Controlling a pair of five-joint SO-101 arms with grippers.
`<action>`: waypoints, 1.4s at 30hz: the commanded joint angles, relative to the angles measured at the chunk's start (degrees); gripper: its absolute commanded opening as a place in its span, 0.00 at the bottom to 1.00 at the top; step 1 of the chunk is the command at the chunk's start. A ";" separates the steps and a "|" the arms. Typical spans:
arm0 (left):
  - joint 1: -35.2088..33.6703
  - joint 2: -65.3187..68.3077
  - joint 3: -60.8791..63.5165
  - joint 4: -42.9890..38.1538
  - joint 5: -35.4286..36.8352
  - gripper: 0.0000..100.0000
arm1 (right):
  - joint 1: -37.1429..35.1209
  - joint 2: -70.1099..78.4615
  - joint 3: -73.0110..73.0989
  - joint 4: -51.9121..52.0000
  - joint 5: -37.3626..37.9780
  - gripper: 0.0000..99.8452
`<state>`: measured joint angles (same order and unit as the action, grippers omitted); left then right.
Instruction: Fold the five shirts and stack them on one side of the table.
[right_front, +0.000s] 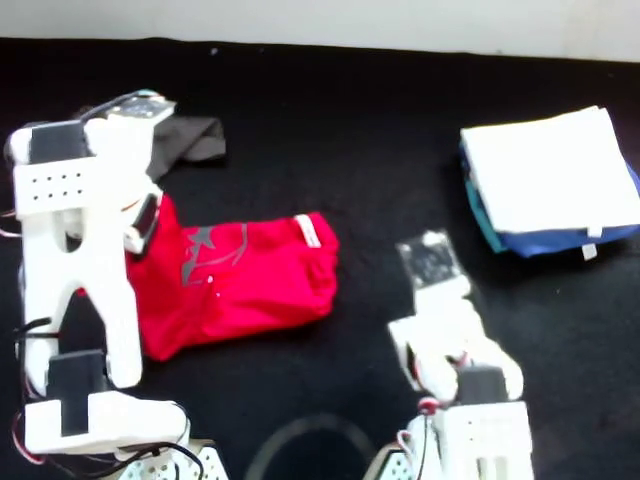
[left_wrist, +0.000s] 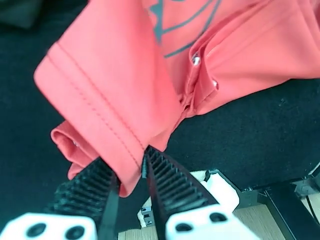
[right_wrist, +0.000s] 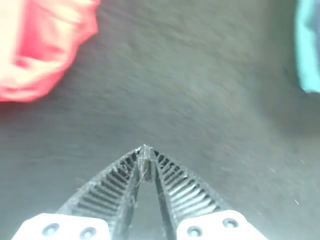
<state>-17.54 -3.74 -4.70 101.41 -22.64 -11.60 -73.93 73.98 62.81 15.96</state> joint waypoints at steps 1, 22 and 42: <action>-3.21 -2.77 -0.13 0.62 -0.53 0.01 | -12.79 15.96 -15.43 1.89 -4.40 0.01; -10.86 -2.59 0.48 0.26 -0.26 0.01 | -41.98 79.69 -63.96 -3.12 -14.68 0.01; -10.95 -2.59 0.48 0.26 -0.18 0.01 | -44.26 101.58 -85.85 -3.03 -15.12 0.01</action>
<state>-27.91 -3.82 -4.09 101.41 -22.64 -55.74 25.49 -6.73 60.18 1.36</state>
